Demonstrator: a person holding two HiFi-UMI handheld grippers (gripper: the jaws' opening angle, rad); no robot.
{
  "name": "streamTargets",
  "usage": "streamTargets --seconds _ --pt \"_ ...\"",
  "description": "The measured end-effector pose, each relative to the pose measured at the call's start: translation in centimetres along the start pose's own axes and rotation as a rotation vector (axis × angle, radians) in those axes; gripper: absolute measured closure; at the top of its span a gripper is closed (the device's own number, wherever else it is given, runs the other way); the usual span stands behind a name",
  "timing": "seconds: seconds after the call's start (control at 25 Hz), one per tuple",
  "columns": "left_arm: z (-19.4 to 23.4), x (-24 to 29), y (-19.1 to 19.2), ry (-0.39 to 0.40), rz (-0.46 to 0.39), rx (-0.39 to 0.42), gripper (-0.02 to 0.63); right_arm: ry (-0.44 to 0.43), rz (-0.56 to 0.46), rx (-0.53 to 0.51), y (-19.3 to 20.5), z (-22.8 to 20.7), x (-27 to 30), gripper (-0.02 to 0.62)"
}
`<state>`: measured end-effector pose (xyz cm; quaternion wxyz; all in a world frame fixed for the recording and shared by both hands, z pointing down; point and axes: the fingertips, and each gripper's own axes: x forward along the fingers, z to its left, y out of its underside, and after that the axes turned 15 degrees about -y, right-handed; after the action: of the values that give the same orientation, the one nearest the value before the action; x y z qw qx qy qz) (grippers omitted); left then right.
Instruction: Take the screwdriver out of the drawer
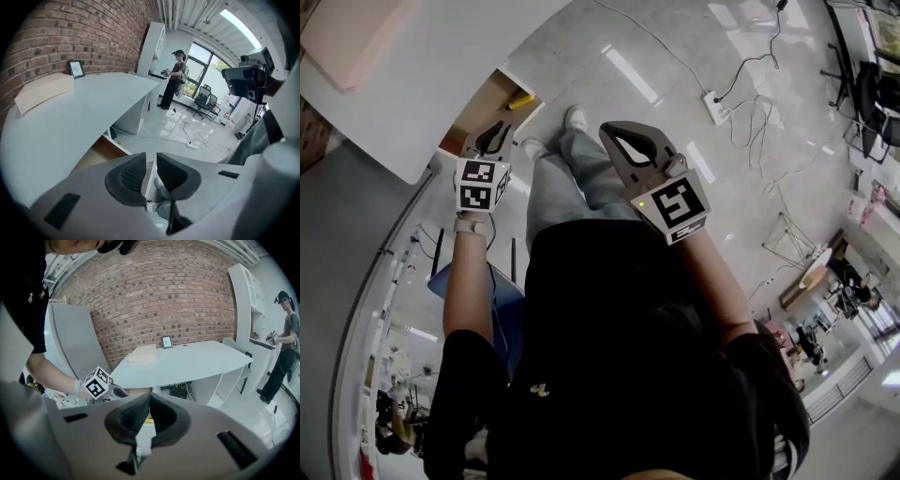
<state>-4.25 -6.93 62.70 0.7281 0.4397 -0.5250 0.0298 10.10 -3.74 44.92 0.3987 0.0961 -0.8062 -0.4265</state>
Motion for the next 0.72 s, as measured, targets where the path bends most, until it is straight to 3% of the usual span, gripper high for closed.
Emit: streamTargets --seconds 0.36,0.72 --pt "0.4 8.1 5.3 0.058 0.177 0.009 0.502 0.016 0.062 0.056 3.1 -1.5 0.3 0.584" --pt "1.1 13.8 7.7 0.076 0.224 0.080 0.480 0.046 0.112 0.132 6.2 -2.5 0.1 0.584"
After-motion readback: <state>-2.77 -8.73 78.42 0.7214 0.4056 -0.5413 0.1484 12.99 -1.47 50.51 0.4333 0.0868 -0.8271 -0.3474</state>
